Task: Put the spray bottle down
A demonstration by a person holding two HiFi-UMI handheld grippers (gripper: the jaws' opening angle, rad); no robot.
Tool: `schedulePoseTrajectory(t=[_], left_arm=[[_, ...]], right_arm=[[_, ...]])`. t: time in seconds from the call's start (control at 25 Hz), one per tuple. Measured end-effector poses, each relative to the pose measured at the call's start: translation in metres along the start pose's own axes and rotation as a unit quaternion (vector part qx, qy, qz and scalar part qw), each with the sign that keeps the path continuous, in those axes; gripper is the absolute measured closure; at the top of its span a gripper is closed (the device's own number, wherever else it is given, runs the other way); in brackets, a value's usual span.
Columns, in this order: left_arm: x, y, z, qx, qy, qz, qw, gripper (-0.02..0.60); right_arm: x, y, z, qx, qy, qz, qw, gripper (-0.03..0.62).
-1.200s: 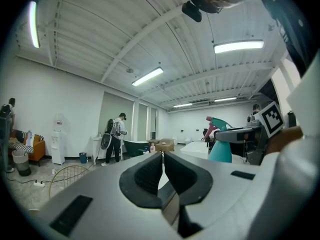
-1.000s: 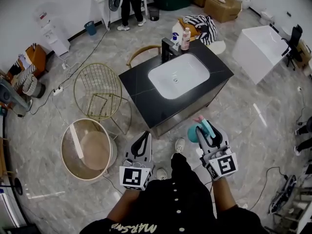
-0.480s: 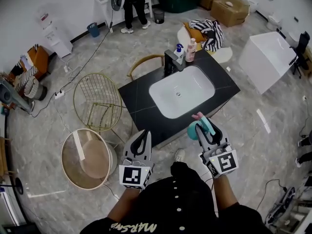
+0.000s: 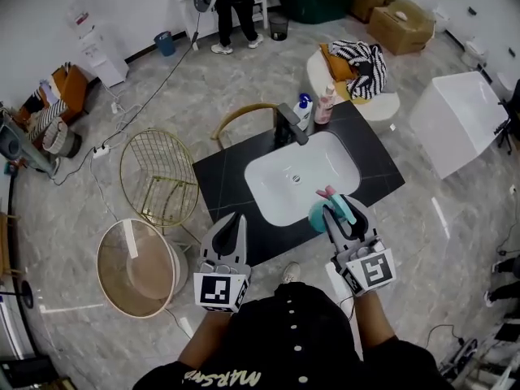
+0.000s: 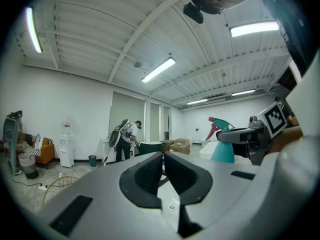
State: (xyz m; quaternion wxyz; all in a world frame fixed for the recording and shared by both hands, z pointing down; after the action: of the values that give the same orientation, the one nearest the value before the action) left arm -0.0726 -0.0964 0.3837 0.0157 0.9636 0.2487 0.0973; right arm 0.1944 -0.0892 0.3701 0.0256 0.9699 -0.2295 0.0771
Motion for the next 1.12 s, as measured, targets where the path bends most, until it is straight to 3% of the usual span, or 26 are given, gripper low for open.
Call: schedulePoseTrajectory(t=[0.4,0.88,1.12], left_arm=[[-0.010,0.032,0.011,0.001,0.013,0.048,0.9988,0.560],[-0.039,0.027,0.007,0.003,0.017,0.037,0.9992,0.560],[-0.048,0.017,-0.010,-0.009,0.004,0.039,0.9992,0.560]], right_arm=[[0.031,0.043,0.005,-0.007,0.012,0.043,0.999,0.453],[0.000,0.072,-0.007,-0.014,0.014,0.058,0.998,0.453],[-0.020,0.096,-0.031,-0.046,0.011,0.089,0.995,0.453]])
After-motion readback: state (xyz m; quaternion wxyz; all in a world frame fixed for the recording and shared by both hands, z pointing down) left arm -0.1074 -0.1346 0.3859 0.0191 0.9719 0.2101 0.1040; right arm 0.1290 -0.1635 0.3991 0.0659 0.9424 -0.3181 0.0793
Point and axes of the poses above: the fingertips, and each gripper's own axes: y forward along the fingers, x to its right, z out of its top, the point moved 8 cm from there along -y, backward along the fingers, and after that the axes turned 11 degrees about y, right-handed, at the moved point
